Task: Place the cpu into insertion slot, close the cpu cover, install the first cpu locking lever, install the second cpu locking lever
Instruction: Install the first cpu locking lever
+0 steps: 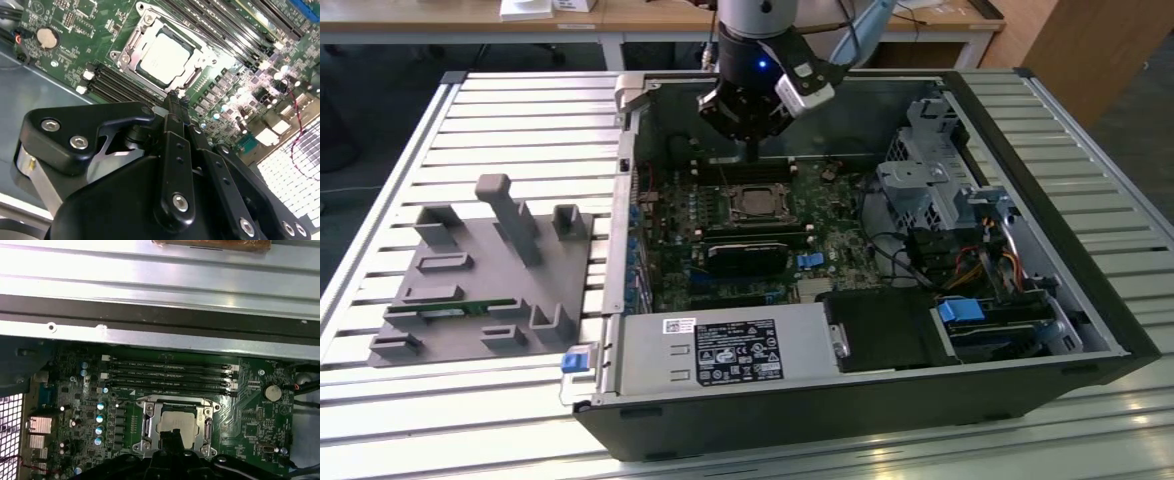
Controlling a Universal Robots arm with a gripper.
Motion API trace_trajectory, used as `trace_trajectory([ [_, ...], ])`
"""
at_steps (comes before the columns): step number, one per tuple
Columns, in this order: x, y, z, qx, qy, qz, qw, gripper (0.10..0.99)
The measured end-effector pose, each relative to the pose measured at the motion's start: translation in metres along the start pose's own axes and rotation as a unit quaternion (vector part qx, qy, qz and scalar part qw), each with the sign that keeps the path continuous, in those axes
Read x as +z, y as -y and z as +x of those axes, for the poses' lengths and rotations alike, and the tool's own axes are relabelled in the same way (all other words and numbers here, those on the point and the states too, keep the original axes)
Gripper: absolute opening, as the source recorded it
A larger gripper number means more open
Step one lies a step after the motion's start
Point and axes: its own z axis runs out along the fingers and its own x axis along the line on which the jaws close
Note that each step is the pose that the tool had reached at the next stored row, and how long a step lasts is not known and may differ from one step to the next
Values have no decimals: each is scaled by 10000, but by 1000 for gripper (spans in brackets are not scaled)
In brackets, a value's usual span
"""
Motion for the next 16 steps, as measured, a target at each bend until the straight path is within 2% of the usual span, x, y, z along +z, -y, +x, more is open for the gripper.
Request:
trace_trajectory([
  [4, 32, -1, 44, 31, -7, 1, 10000, 106],
  [8, 53, -4, 155, 31, -8, 2, 10000, 106],
  [12, 60, -7, 222, 31, -8, 0, 10000, 106],
  [16, 71, -10, 325, 31, -8, 1, 10000, 106],
])
